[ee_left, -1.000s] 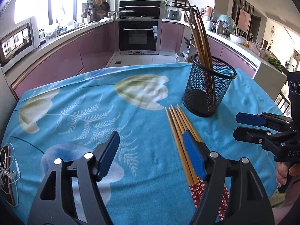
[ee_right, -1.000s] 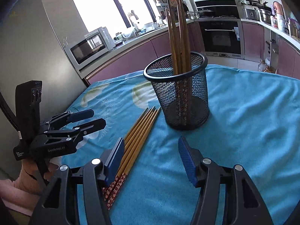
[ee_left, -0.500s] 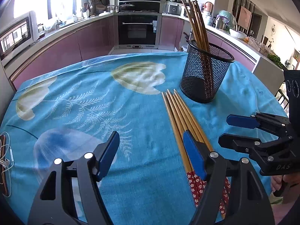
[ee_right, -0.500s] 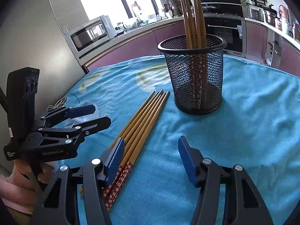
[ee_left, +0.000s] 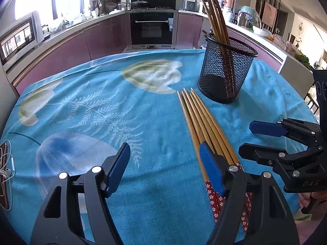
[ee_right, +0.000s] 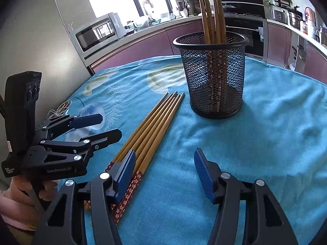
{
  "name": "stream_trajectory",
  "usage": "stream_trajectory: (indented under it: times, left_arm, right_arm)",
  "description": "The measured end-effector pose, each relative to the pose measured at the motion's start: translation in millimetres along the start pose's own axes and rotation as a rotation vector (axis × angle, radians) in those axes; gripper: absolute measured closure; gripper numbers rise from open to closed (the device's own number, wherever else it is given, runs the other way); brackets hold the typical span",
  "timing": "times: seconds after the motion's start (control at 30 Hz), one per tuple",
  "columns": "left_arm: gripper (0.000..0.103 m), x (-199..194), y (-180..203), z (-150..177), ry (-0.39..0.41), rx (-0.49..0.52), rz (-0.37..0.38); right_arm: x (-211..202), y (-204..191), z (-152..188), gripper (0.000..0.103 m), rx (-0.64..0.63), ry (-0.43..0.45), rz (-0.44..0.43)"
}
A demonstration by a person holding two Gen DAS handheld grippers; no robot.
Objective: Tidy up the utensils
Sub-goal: 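Move both open tools down toward the remaining chopsticks on the cloth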
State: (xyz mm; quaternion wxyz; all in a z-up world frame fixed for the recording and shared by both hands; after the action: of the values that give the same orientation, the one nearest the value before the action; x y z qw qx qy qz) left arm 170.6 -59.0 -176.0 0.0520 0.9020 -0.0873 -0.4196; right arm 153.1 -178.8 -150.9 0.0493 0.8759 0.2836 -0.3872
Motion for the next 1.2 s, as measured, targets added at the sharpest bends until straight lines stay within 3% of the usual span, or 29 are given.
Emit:
stream_trajectory:
  times: [0.33,0.8,1.2]
  left_arm:
    - [0.039,12,-4,9,-0.042,-0.006,-0.028]
    - [0.046,13,-2,12,-0.027,0.037,-0.057]
    - [0.049,8,7,10,-0.029,0.033,0.011]
  right_arm:
    - [2,0,2,0.046,-0.002,-0.010,0.004]
    - [5,-5,2,0.046,-0.026,-0.023,0.017]
    - [9,-8,3,0.047,-0.067,-0.046,0.056]
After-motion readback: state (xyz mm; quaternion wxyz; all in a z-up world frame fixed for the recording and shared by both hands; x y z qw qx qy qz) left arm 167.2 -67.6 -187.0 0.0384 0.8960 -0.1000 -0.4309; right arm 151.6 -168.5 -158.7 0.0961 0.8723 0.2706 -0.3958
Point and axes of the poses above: each gripper's, at about its wrist camera, not at the fingertips, and x roughly the way its jaws point, y to its right, z to its underside, the point moved 10 cm from there along x, roughly the way its jaws point, and after that the axes turned 11 degrees about -x, right-handed, at the moved point
